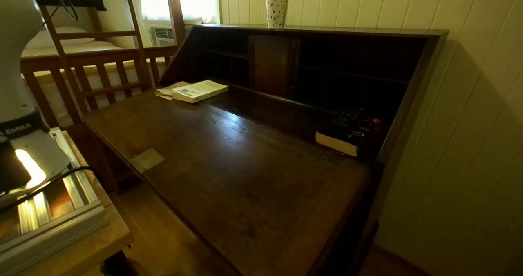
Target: Put the sharpie into the cup
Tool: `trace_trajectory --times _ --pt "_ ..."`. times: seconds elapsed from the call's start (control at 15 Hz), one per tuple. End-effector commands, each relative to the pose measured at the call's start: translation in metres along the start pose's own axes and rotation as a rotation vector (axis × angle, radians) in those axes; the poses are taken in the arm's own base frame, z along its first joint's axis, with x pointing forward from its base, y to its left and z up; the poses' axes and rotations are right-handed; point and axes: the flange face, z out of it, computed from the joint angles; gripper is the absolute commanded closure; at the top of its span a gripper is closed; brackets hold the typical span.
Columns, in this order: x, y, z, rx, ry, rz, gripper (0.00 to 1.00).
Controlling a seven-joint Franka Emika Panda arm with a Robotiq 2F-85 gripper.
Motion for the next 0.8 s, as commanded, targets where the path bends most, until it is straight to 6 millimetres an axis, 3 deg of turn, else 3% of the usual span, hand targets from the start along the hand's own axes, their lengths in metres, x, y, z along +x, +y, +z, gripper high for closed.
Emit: trace_trajectory --times 0.0,0.4,0.73 --pt "0.0 0.0 -0.007 0.035 -0.074 -0.011 0.0" --pt "-0.006 0.001 -0.018 0.044 -0.17 -0.026 0.0" --pt "-0.006 0.012 -0.027 0.026 -0.188 -0.06 0.0"
